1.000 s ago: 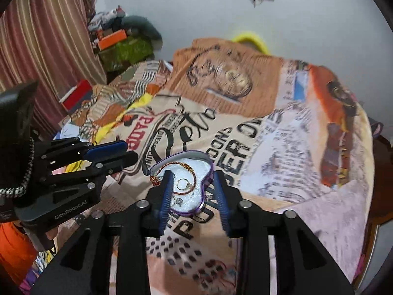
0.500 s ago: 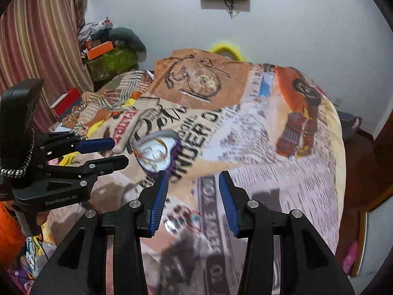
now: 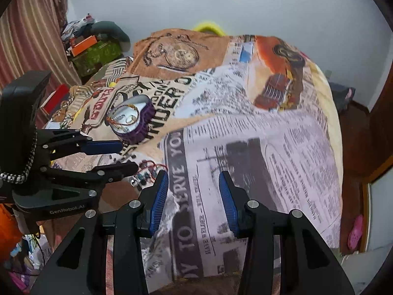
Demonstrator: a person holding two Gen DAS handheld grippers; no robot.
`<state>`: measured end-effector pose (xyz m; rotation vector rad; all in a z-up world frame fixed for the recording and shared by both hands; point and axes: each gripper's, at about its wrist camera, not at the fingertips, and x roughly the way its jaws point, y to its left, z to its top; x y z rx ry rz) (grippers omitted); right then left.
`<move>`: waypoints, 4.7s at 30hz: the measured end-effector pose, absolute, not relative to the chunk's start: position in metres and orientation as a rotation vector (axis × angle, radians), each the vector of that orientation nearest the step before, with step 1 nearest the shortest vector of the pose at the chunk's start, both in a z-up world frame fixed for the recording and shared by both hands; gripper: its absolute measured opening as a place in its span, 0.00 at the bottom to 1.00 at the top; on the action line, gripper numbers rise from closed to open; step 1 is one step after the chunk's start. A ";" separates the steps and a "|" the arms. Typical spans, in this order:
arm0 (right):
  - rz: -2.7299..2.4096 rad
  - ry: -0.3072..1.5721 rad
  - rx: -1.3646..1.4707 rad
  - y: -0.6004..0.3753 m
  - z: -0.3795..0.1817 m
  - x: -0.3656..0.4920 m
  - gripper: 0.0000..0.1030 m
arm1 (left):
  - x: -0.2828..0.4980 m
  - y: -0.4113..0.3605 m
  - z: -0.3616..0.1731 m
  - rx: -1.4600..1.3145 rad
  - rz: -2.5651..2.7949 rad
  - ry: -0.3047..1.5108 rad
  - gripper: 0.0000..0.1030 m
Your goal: Organize jewelry
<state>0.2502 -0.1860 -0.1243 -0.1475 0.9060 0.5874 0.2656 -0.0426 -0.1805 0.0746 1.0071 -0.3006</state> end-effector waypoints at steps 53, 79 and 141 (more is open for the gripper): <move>0.712 0.961 -0.305 -0.109 -0.166 0.248 0.08 | 0.228 0.024 -0.149 -0.046 -0.223 0.812 0.00; 0.748 0.766 -0.168 -0.099 -0.085 0.264 0.08 | 0.241 0.059 -0.094 -0.068 -0.154 0.663 0.00; 0.751 0.789 -0.263 -0.033 -0.083 0.296 0.17 | 0.272 0.118 -0.124 -0.126 -0.043 0.778 0.15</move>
